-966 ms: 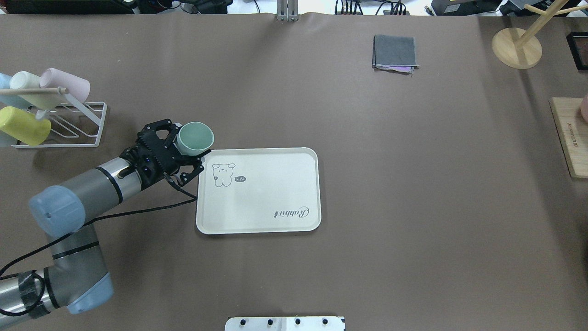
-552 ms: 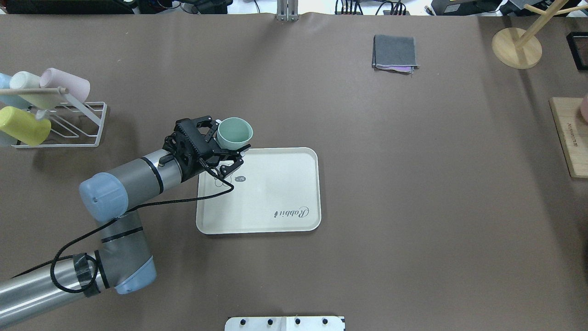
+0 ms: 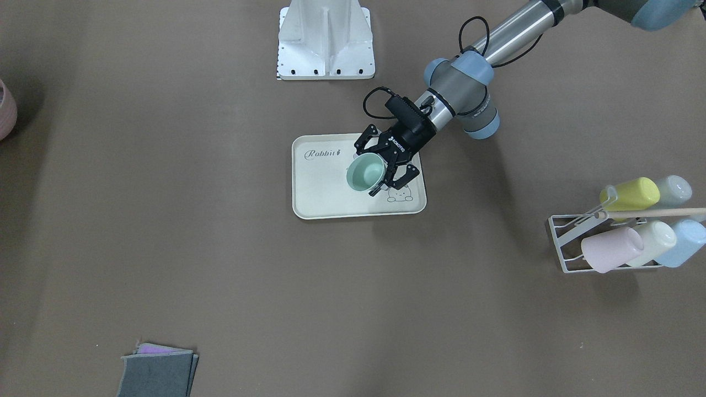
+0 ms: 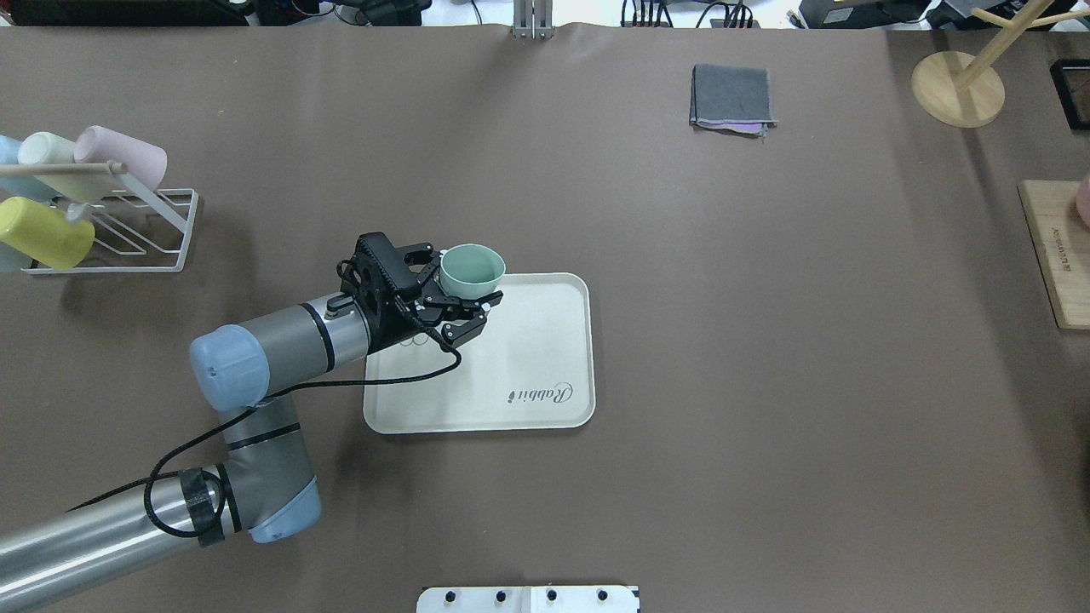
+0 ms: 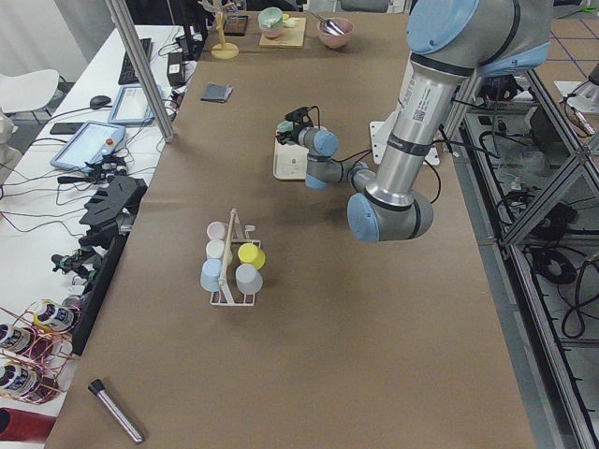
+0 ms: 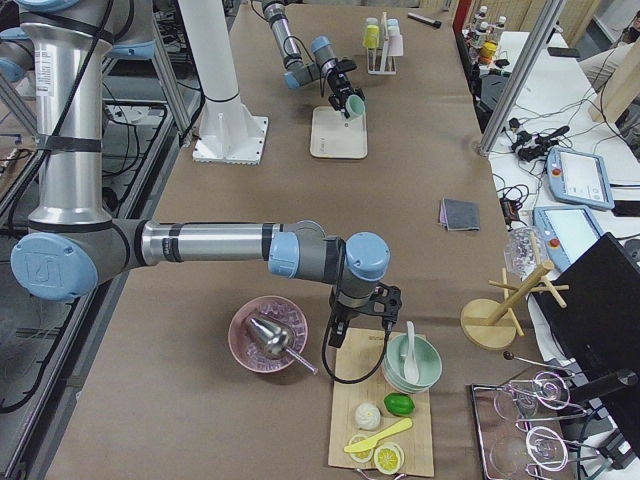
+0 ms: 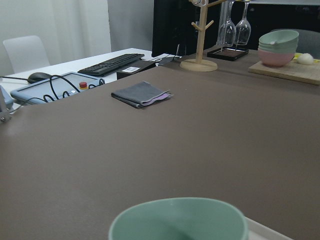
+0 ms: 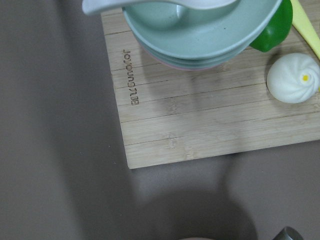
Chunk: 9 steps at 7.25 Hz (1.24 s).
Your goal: Pick up and place green cup on tray
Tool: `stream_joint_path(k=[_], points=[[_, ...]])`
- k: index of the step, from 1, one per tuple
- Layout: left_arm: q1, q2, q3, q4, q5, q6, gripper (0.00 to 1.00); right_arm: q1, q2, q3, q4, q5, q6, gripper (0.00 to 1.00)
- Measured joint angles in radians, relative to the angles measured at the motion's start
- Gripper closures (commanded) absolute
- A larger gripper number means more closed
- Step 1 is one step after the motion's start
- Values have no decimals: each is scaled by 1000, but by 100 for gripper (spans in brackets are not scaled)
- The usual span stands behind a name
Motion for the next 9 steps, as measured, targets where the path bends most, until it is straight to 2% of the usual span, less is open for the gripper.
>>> stream_joint_path(k=[4, 5, 9], points=[[31, -46, 85, -50, -4, -2, 100, 0, -2, -4, 1, 1, 0, 0], [32, -52, 91, -53, -3, 13, 92, 0, -3, -4, 1, 1, 1, 0], [38, -53, 99, -54, 6, 59, 27, 0, -1, -6, 2, 1, 10, 0]])
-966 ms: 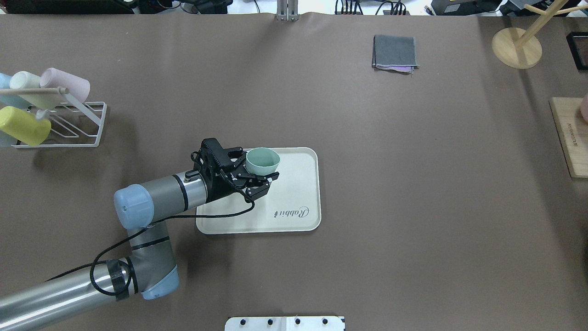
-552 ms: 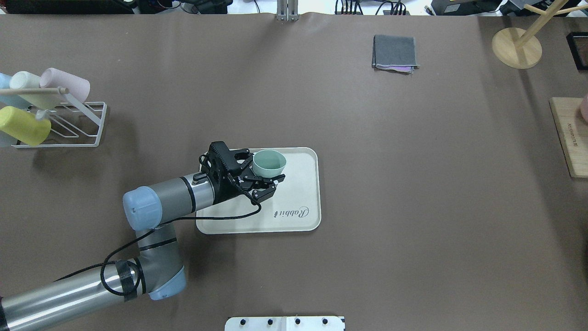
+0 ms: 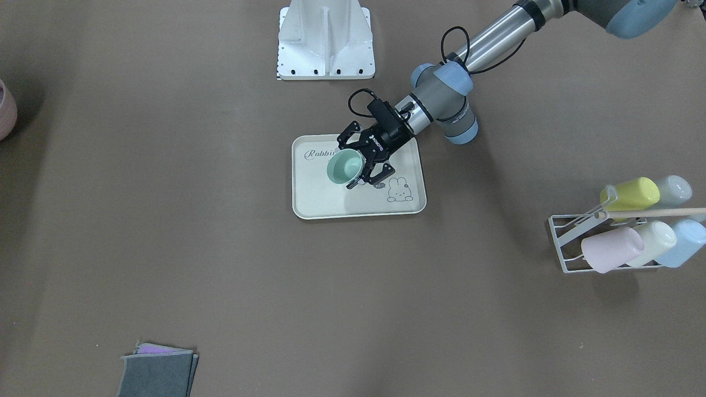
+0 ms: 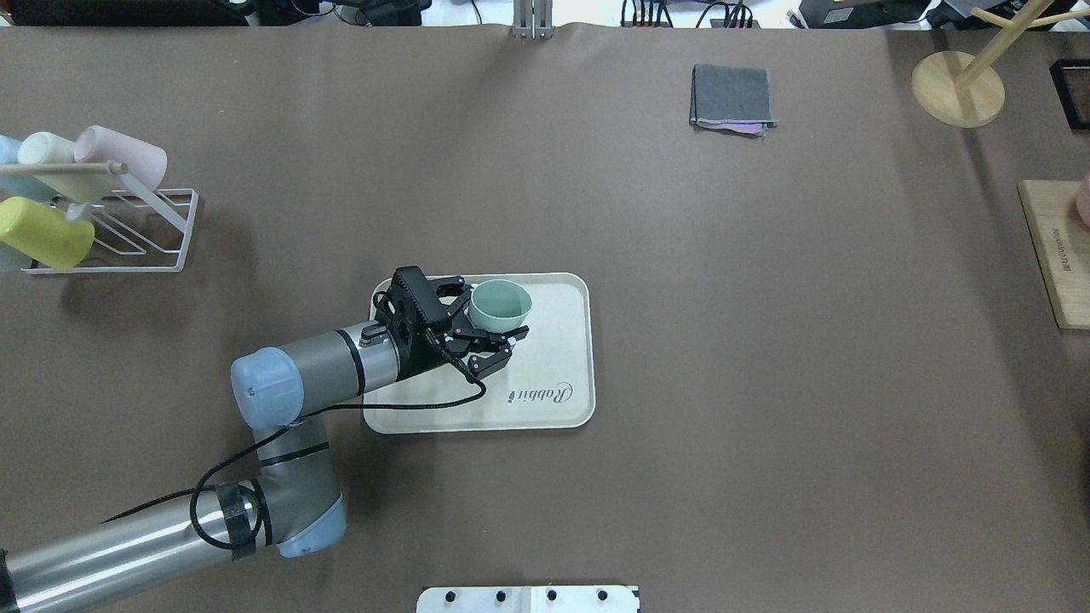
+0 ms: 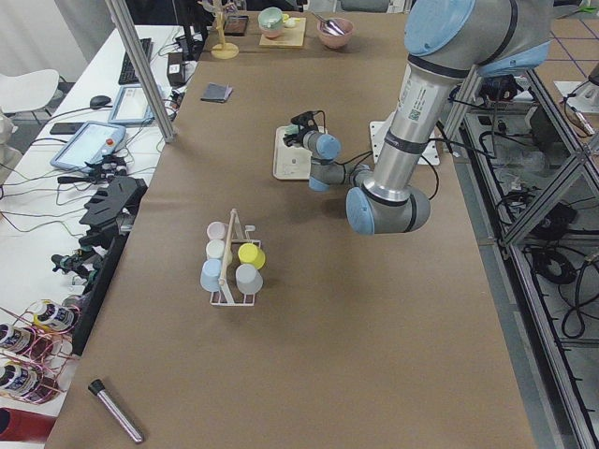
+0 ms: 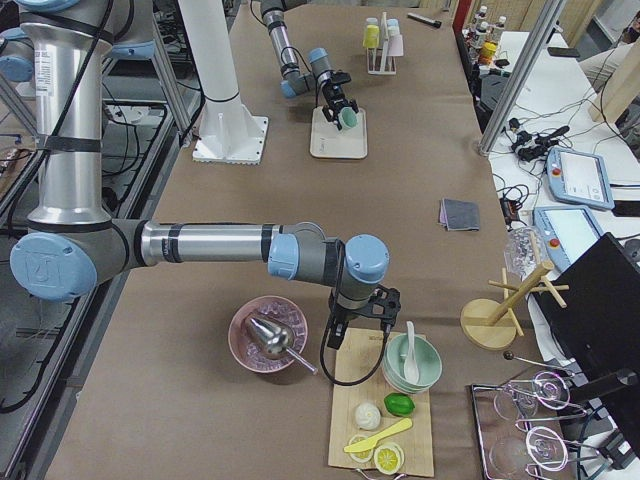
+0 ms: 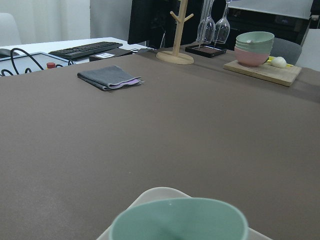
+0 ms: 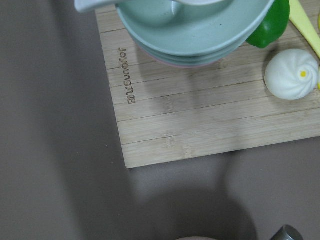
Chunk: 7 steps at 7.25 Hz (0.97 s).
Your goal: Pick up and place green cup on tray
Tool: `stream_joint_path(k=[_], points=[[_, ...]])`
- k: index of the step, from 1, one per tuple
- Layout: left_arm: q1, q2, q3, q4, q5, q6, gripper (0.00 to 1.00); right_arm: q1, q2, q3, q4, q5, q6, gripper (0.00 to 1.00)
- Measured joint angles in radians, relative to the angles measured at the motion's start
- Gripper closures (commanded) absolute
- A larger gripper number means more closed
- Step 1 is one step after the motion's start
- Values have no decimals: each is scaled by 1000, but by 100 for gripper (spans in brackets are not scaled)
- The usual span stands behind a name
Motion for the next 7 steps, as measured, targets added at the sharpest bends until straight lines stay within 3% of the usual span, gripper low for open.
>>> stream_joint_path(k=[2, 7], points=[[8, 2, -1, 1, 23, 1, 13, 0, 0, -4, 1, 1, 1, 0], [27, 7, 4, 5, 68, 1, 4, 0, 2, -8, 2, 2, 1, 0]])
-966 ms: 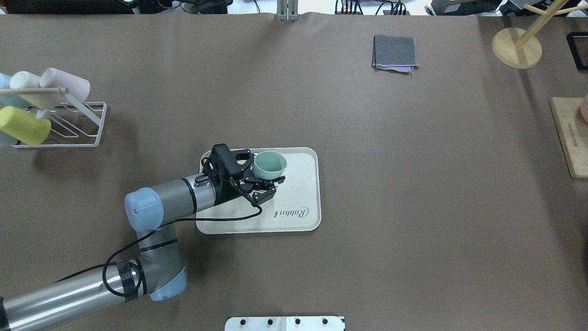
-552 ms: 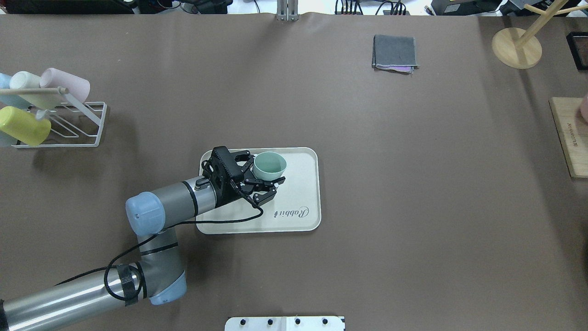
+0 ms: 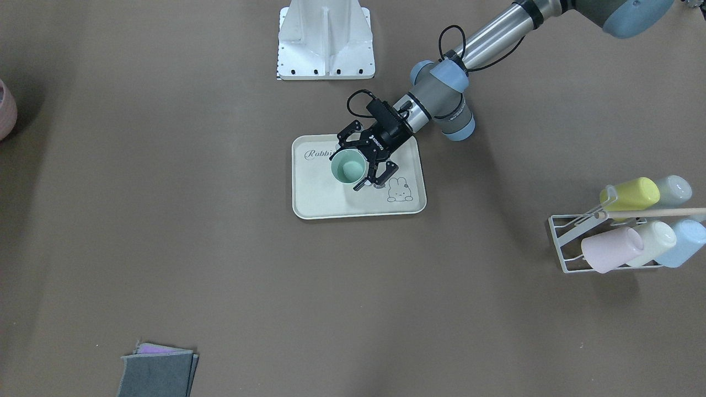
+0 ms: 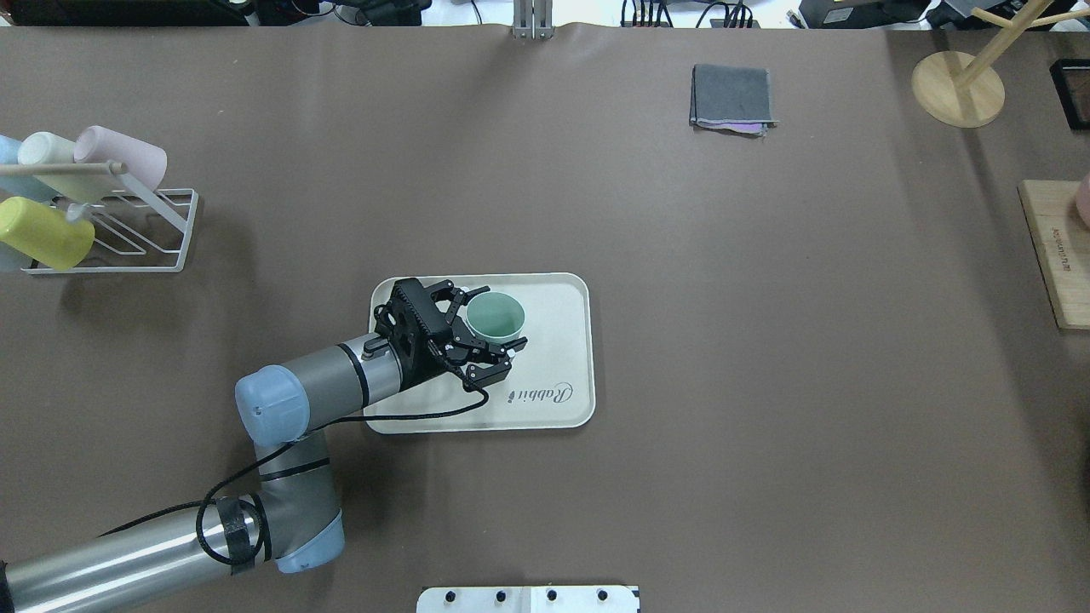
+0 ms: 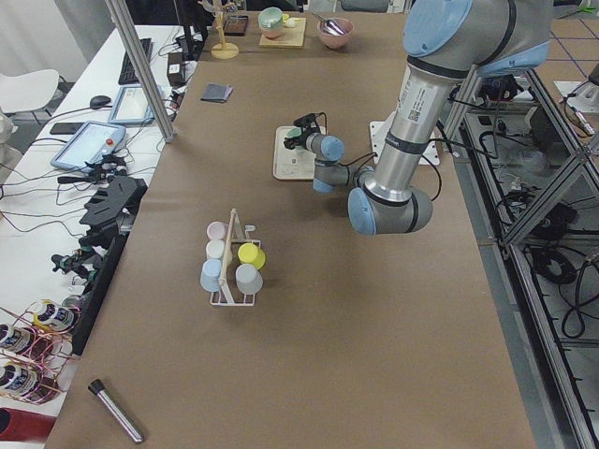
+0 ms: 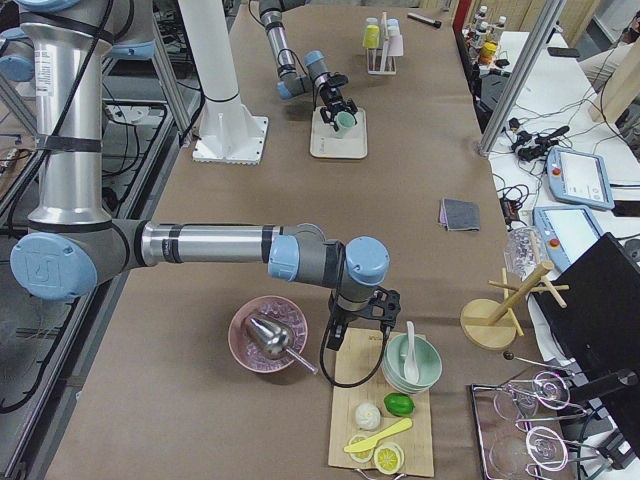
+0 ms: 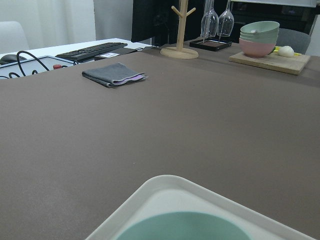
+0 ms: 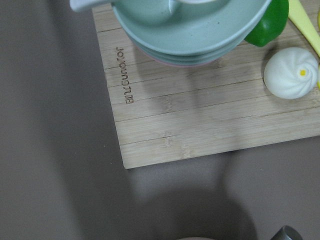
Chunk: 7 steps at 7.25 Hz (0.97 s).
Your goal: Pick up and place green cup on tray
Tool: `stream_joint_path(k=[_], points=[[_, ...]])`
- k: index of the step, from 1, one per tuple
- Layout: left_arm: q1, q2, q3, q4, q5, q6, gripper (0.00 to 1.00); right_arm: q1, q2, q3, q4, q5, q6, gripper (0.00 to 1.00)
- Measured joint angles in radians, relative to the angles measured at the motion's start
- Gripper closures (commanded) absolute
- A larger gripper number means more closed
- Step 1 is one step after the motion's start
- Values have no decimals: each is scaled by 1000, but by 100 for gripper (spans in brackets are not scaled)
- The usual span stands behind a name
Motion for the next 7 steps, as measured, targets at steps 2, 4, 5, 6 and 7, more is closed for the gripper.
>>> stream_joint_path(k=[2, 4, 5, 6, 7], points=[[1, 8, -10, -1, 2, 0, 4, 0, 4, -1, 0, 0, 0, 0], [14, 59, -62, -4, 1, 0, 2, 0, 8, -3, 0, 0, 1, 0], [26, 102, -109, -4, 0, 0, 2, 0, 10, -5, 0, 0, 1, 0], [37, 139, -152, -4, -2, 0, 2, 0, 11, -6, 0, 0, 1, 0], [43, 170, -201, -3, -5, 0, 2, 0, 12, -6, 0, 0, 1, 0]])
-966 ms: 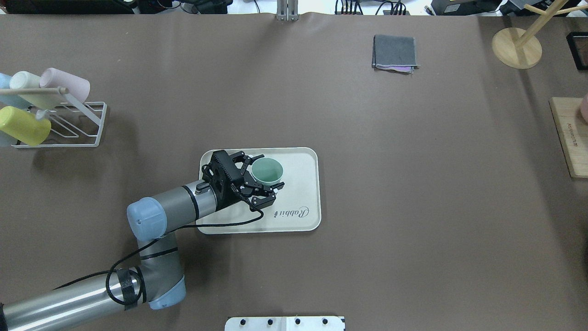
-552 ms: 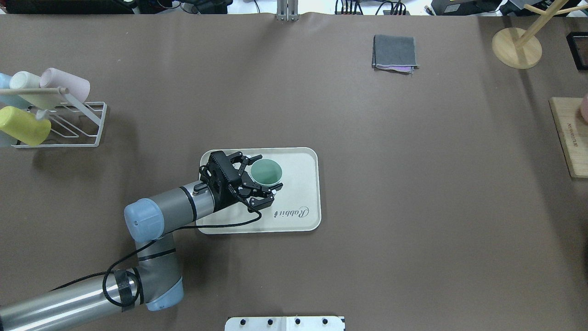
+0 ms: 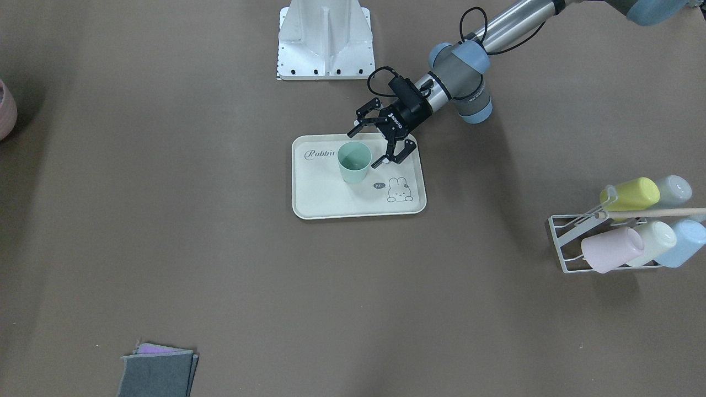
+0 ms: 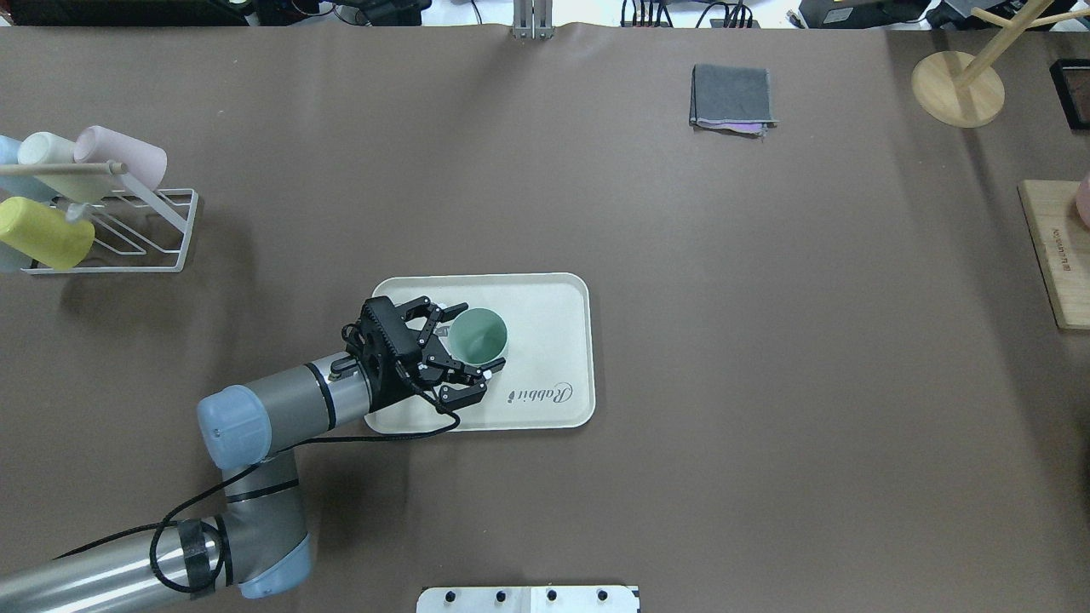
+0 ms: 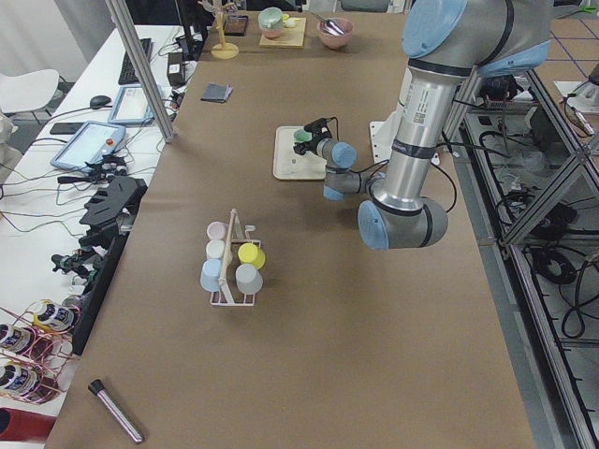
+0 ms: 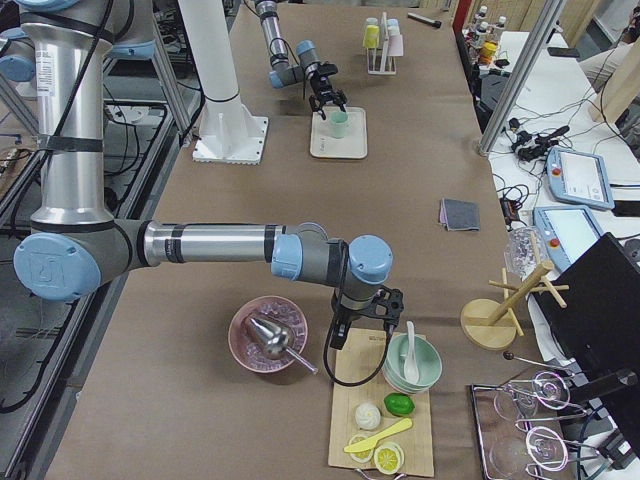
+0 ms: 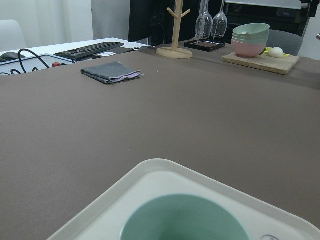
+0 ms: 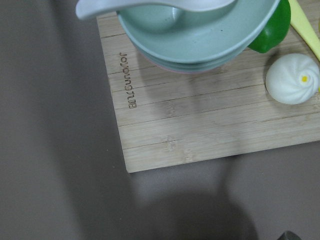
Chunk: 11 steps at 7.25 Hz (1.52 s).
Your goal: Pick up and place green cup on tray
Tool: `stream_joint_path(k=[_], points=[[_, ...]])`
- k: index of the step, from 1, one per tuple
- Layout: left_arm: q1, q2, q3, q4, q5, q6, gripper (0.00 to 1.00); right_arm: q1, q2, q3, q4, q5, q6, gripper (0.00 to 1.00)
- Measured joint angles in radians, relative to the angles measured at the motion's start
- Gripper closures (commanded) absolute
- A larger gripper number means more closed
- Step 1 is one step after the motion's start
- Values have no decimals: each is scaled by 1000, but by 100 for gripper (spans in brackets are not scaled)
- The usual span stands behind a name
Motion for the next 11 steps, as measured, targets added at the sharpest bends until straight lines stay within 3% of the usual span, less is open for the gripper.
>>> stream_joint_path(k=[3, 4, 6, 9, 11], points=[[-18, 89, -217, 41, 1, -3, 2, 0, 3, -1, 0, 1, 1, 0], [-58, 95, -289, 110, 0, -5, 2, 0, 5, -1, 0, 2, 1, 0], [-199, 54, -399, 407, -49, -3, 2, 0, 6, -2, 0, 3, 2, 0], [-540, -113, -430, 1028, -352, -7, 2, 0, 7, -3, 0, 5, 5, 0], [-778, -57, -395, 1271, -534, -12, 2, 0, 6, -3, 0, 5, 4, 0]])
